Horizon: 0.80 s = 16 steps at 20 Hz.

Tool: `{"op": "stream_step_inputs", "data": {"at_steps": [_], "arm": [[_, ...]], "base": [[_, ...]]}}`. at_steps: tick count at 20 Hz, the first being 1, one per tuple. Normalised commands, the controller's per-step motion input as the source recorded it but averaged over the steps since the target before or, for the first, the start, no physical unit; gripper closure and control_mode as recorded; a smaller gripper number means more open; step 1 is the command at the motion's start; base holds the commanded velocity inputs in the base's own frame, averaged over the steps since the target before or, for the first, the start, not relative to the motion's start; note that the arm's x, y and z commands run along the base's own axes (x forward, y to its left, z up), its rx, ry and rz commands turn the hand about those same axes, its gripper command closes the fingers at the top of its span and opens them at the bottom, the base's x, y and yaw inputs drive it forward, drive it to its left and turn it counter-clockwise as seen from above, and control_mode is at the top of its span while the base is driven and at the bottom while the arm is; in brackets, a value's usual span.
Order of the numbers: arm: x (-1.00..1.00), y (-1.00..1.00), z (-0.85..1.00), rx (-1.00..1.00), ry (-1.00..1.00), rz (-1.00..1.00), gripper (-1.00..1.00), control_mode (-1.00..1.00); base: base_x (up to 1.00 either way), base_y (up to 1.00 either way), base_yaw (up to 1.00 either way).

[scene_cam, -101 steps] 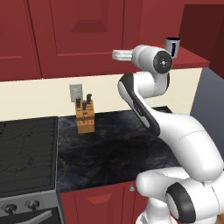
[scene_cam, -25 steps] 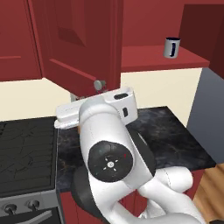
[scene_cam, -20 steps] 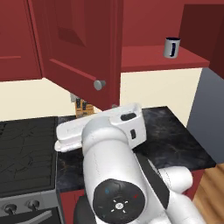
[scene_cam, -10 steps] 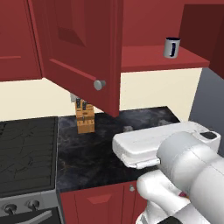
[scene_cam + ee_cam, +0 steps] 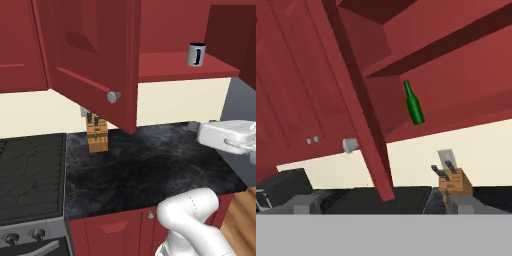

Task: Open the cabinet directly in front. Then move the beer and the mug to the dining counter with the jar on it.

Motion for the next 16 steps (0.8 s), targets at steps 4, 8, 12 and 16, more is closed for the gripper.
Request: {"op": "stream_step_inputs", "data": {"at_steps": [4,8,12,16], "arm": [[0.47,-0.14,-0.08,0.2,0.08,0.31,-1.0,-1.0],[0.58,0.01,-0.35,0.03,0.01,0.18,-1.0,-1.0],[0.16,0.02,-0.14,0.01,0.0,0.04,-1.0,-1.0],[0.23,0.0,-0.02,0.0,0.0,0.02,-1.0,-1.0]], "base": [[0.0,0.0,0.0],[0.0,0.0,0.0],[0.0,0.0,0.0],[0.0,0.0,0.0]]}}
